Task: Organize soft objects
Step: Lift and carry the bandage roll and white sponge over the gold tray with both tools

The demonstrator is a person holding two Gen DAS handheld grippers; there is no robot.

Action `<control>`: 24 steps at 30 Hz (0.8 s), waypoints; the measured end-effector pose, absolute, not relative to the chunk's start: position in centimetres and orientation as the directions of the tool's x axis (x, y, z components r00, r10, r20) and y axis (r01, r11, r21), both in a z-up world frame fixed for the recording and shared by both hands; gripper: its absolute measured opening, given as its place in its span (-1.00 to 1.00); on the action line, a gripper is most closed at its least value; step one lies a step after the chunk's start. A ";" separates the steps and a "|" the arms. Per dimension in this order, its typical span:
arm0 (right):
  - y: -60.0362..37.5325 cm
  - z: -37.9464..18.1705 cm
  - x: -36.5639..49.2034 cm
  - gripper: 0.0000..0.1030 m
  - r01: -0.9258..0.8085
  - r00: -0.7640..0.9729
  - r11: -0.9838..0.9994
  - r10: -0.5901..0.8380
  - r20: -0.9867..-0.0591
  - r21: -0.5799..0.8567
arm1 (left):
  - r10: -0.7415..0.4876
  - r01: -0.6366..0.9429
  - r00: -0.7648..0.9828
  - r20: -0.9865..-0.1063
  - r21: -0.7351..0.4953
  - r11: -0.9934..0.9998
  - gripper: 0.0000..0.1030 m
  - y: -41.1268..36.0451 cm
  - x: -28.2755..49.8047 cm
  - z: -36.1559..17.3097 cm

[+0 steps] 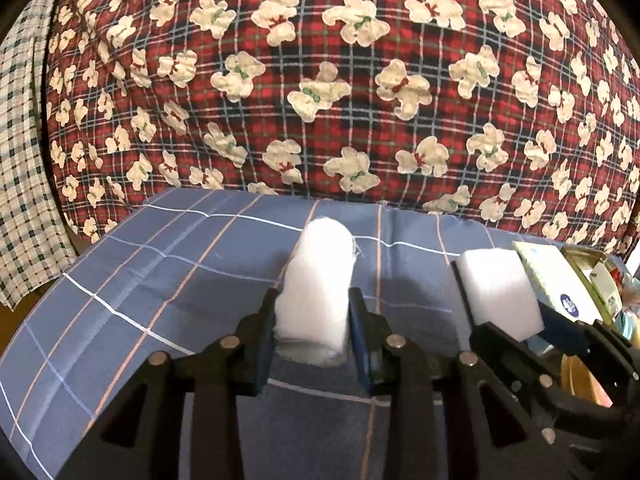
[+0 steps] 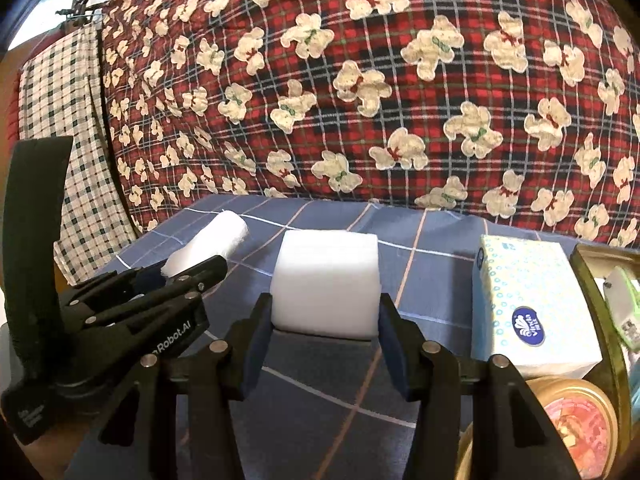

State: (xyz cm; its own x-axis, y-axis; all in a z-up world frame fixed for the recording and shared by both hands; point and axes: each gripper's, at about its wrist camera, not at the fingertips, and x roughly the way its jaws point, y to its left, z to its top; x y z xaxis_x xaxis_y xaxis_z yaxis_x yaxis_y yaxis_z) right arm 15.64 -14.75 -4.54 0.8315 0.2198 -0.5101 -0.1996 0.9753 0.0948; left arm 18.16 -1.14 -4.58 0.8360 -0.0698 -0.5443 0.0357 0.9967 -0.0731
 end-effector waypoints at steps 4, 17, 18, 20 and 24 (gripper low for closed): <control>-15.1 -4.4 15.3 0.04 -0.205 0.842 0.973 0.231 -0.488 0.108 | -0.071 0.034 0.849 -0.523 -0.080 0.996 -0.38 -1.1 17.7 -4.3; -15.1 -4.1 14.2 0.04 -0.209 0.873 0.974 0.228 -0.431 0.092 | -0.079 0.039 0.884 -0.461 -0.096 0.995 -0.38 -1.2 16.9 -3.7; -15.1 -4.0 14.1 0.04 -0.209 0.875 0.974 0.227 -0.428 0.089 | -0.082 0.041 0.887 -0.455 -0.100 0.994 -0.38 -1.2 16.8 -3.6; -15.1 -4.0 13.9 0.04 -0.209 0.878 0.974 0.225 -0.421 0.086 | -0.088 0.048 0.895 -0.437 -0.103 0.994 -0.38 -1.2 16.5 -3.3; -15.2 -4.0 13.7 0.04 -0.206 0.886 0.975 0.220 -0.408 0.079 | -0.096 0.057 0.909 -0.405 -0.107 0.993 -0.38 -1.3 16.0 -2.9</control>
State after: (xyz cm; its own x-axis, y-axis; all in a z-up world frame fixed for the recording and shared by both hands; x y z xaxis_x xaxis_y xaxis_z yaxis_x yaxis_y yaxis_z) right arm 13.70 -15.17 -4.00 0.8863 0.2198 -0.4076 -0.2055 0.9755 0.0791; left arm 16.05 -1.31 -2.89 0.9093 -0.0957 -0.4051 0.0567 0.9926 -0.1072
